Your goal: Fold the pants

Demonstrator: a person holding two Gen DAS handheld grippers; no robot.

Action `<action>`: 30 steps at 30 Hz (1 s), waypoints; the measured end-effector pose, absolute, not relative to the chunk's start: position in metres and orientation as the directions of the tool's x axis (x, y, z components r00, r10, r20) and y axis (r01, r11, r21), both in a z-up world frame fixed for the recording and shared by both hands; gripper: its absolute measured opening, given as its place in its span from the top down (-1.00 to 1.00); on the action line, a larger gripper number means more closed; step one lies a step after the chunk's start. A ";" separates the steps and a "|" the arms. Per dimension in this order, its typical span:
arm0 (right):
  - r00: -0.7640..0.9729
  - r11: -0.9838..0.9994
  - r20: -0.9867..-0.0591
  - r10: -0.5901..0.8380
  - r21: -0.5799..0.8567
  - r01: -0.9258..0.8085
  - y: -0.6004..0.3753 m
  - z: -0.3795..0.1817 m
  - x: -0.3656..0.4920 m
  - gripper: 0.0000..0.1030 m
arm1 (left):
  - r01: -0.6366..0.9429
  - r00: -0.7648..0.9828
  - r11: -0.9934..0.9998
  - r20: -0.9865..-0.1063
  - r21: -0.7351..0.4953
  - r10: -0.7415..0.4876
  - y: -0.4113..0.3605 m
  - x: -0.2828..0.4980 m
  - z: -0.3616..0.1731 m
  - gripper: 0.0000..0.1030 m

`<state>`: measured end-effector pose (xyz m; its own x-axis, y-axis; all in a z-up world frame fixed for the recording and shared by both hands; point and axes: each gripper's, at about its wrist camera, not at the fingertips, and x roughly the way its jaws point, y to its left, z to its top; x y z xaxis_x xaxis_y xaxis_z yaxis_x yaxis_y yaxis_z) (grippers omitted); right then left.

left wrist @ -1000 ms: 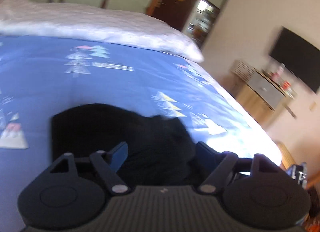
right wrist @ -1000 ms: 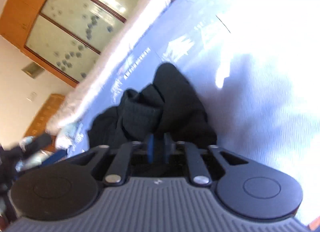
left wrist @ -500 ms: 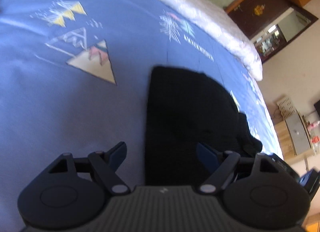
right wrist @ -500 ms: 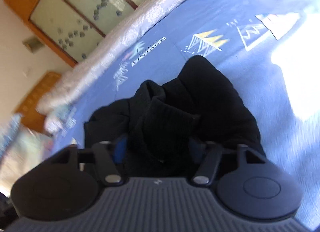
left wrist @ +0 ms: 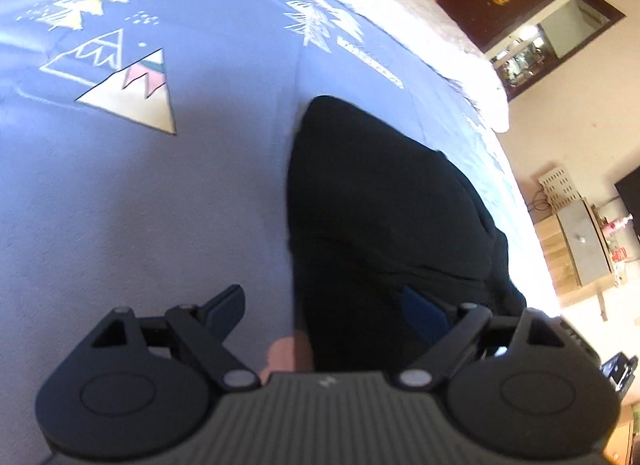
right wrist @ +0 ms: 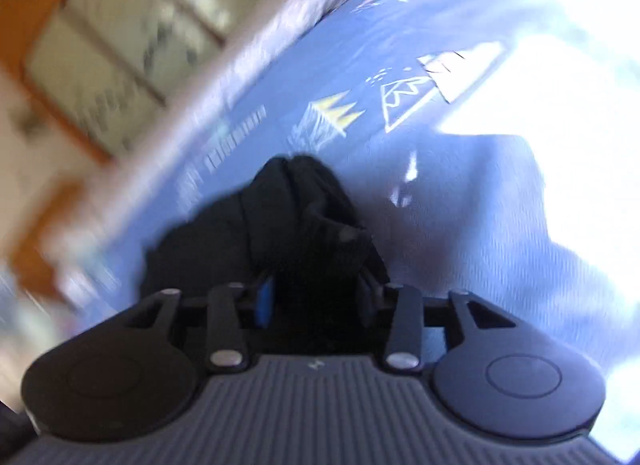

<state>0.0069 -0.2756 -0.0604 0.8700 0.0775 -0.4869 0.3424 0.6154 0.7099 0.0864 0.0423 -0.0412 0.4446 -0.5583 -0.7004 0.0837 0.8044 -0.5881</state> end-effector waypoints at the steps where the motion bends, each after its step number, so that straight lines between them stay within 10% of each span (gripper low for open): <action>1: 0.871 0.621 -0.489 0.046 0.697 0.359 -0.280 -0.058 0.001 -0.18 | 0.092 0.449 0.806 -0.698 -0.584 -0.557 0.041 0.086 -0.039 -0.87; 7: 0.861 0.530 -0.477 0.175 0.783 0.326 -0.300 -0.075 -0.008 -0.28 | 0.084 0.381 0.790 -0.713 -0.608 -0.589 0.029 0.095 -0.052 -0.78; 13: 0.831 0.542 -0.494 0.254 0.785 0.301 -0.280 -0.071 0.002 -0.39 | 0.107 0.369 0.824 -0.747 -0.557 -0.552 0.023 0.082 -0.065 0.39; 16: 0.811 0.604 -0.515 0.279 0.750 0.268 -0.258 -0.056 0.010 -0.33 | 0.059 0.341 0.794 -0.735 -0.606 -0.586 0.029 0.082 -0.067 0.49; 20: 0.810 0.689 -0.535 0.238 0.681 0.248 -0.245 -0.041 0.005 0.24 | 0.032 0.338 0.768 -0.717 -0.639 -0.610 0.037 0.076 -0.058 0.61; 30: 0.793 0.695 -0.499 0.350 0.706 0.138 -0.227 -0.013 -0.029 0.27 | 0.072 0.364 0.702 -0.636 -0.709 -0.680 0.091 0.032 -0.010 0.66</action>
<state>-0.0287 -0.2271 -0.0130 0.7930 0.3497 -0.4989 0.1376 0.6949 0.7058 0.0316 0.0907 -0.0096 0.3636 -0.6803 -0.6364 0.0715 0.7015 -0.7090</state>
